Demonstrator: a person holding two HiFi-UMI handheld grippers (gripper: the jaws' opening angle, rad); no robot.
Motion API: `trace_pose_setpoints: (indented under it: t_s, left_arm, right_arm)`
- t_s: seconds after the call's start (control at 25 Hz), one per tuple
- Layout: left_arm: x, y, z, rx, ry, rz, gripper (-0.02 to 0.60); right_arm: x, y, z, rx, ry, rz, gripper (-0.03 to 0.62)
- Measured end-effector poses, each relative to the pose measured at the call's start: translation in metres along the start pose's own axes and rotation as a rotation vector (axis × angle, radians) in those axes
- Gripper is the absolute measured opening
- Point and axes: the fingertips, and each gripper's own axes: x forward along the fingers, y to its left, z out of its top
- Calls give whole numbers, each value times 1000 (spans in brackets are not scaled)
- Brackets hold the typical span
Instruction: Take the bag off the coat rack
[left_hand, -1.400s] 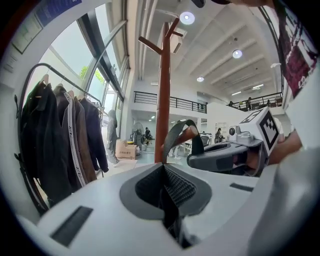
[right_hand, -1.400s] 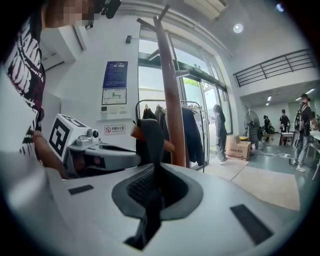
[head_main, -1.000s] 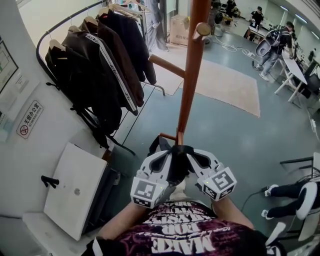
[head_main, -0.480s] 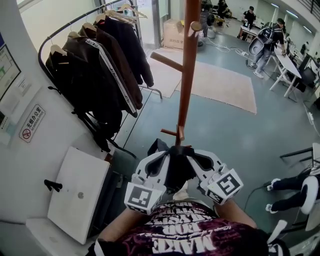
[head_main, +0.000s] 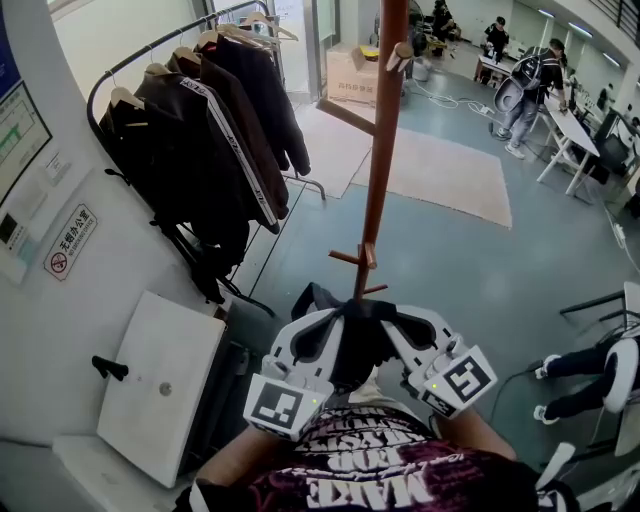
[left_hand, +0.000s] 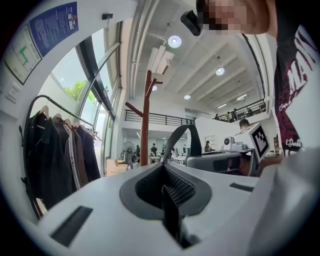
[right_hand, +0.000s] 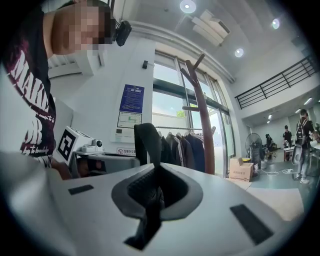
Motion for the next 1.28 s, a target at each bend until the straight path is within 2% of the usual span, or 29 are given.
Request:
trace_pose_setpoints:
  t_s: [0.4,0.6,1.28]
  left_arm:
    - [-21,-11,11,20,-30,-20,8]
    - [-23,-17,7,1,-23,-24,8]
    - [21,0,-18,-25,20,-41,8]
  right_arm:
    - [-11,22,13,-40,-18,0,9]
    - [-15,23,8,-41,9,-4,9]
    - [8,-14,-21,-17,106,13,9]
